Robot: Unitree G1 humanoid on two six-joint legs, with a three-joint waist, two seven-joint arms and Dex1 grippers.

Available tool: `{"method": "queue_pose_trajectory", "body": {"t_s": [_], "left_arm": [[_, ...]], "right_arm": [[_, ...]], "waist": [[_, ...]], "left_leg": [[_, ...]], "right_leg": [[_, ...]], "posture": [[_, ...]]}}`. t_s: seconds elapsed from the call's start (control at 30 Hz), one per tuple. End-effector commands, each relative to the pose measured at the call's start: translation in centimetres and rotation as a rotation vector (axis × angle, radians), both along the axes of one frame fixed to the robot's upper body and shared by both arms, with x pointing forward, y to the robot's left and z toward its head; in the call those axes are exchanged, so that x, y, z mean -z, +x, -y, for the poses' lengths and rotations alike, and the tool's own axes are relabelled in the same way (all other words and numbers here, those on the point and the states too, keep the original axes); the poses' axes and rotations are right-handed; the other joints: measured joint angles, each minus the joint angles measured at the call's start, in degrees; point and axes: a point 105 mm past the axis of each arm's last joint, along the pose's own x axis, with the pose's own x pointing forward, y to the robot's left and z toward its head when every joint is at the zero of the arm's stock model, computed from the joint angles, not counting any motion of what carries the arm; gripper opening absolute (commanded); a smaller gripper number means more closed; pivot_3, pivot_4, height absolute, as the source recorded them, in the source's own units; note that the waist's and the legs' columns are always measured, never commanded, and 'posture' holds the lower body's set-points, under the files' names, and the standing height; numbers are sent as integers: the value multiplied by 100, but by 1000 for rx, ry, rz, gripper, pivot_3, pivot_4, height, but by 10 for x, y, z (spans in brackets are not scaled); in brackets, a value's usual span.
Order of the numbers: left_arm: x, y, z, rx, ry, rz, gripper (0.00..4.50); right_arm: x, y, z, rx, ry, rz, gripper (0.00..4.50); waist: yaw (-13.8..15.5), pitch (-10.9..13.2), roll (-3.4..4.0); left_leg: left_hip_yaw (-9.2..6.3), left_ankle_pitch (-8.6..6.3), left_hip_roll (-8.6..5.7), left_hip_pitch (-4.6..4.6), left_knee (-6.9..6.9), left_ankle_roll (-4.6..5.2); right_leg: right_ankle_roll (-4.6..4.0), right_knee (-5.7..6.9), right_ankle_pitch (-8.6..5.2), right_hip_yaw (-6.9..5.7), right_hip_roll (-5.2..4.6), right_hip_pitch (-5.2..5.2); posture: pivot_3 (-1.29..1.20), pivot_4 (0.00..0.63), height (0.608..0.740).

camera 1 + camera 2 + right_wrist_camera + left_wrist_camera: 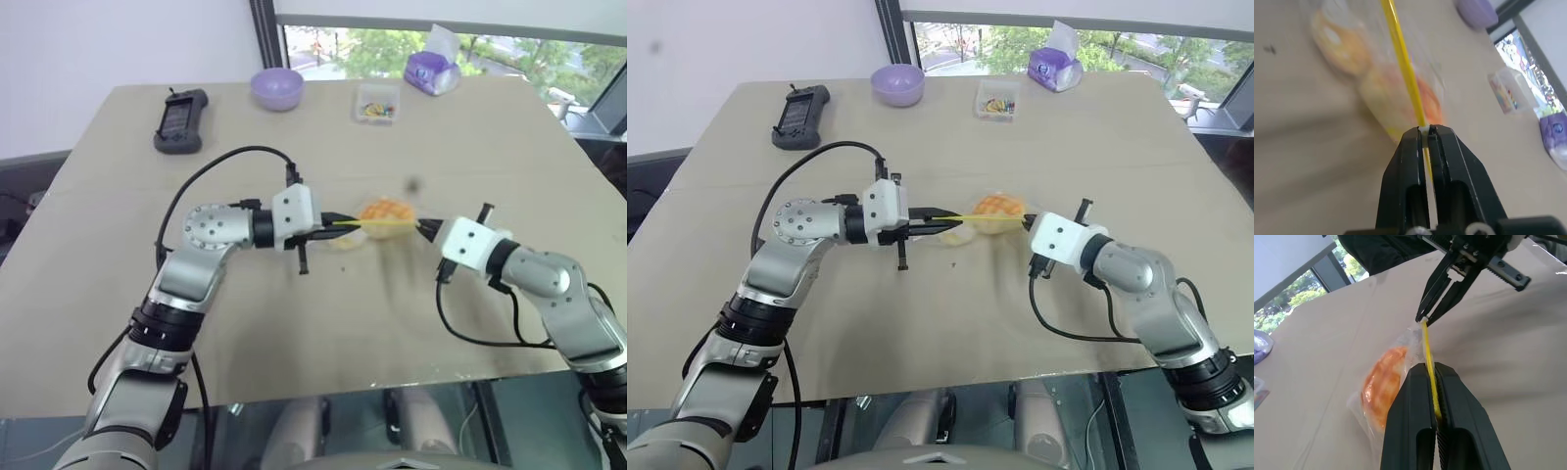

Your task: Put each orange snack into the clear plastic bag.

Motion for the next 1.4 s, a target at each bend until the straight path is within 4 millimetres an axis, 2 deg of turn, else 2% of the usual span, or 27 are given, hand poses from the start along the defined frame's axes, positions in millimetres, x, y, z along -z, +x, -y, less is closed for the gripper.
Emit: {"method": "queue_pose_trajectory", "body": {"t_s": [0.03,0.33,0.53,0.63,0.73,0.8,0.9,0.93,1.03,1.1,1.2,1.3,1.37,1.4], "left_arm": [[-31,-4,-10,-19,-60,115,0],[-31,-4,-13,-54,-75,120,0],[-30,-2,-19,-80,-84,125,0],[-35,0,-28,-112,-118,107,0],[-50,3,-43,-143,-196,31,0],[-59,6,-49,-150,-237,-18,0],[-64,18,-56,-185,-266,-61,0],[-64,21,-57,-192,-270,-77,0],[-54,50,-59,-269,-239,-42,0],[-53,68,-59,-330,-234,16,0],[-66,90,-52,-407,-252,187,0],[-68,90,-43,-377,-243,271,0],[-50,79,-42,-326,-190,281,0],[-36,73,-42,-309,-156,270,0]], "right_arm": [[6,16,45,163,-41,0,24],[7,22,67,193,-81,9,24],[-6,22,76,204,-101,34,24],[-25,17,72,168,-31,32,24],[-64,4,58,60,85,18,24],[-83,-5,51,-4,130,-10,24],[-95,-9,49,-48,129,-42,24],[-96,-7,50,-46,127,-45,24],[-94,26,67,74,85,35,24],[-92,41,71,114,93,78,24],[-94,61,80,184,66,183,24],[-98,59,80,178,73,224,24],[-90,46,75,136,79,203,24],[-79,39,72,119,93,164,24]], "waist": [[1,0,0],[2,0,0],[5,0,0],[6,0,0],[-15,2,2],[-11,2,2],[16,2,0],[20,1,0],[15,2,-1],[15,2,-2],[13,3,-3],[11,0,-3],[0,-2,0],[-6,-7,3]], "left_leg": [[0,0,0,0,0,0],[4,0,0,1,0,0],[4,0,0,1,0,0],[3,0,0,1,0,1],[2,-1,4,0,0,1],[0,-1,7,2,0,2],[-8,-2,6,4,2,4],[-12,-2,6,8,2,4],[-2,-4,1,19,4,7],[26,-3,-4,13,6,6],[29,2,-2,10,6,-2],[34,12,-6,-34,7,-20],[35,13,-5,-76,6,-21],[33,13,-2,-82,3,-22]], "right_leg": [[0,0,0,0,0,0],[0,0,0,3,0,0],[0,0,0,3,-1,0],[0,-1,0,4,-1,0],[0,0,0,4,0,-1],[0,2,0,4,0,0],[0,0,0,-4,0,7],[1,-4,0,-9,-1,15],[2,-6,0,-4,-3,24],[2,-13,1,-3,-2,23],[0,-8,2,-3,-1,16],[-1,0,4,1,-7,-29],[-1,20,4,9,-9,-81],[-1,23,4,9,-8,-87]], "posture": [[0,150,740],[0,150,740],[0,150,740],[0,150,740],[0,150,740],[0,150,740],[0,150,740],[0,150,740],[0,150,740],[0,150,740],[0,150,740],[0,150,740],[0,150,740],[0,150,740]]}}
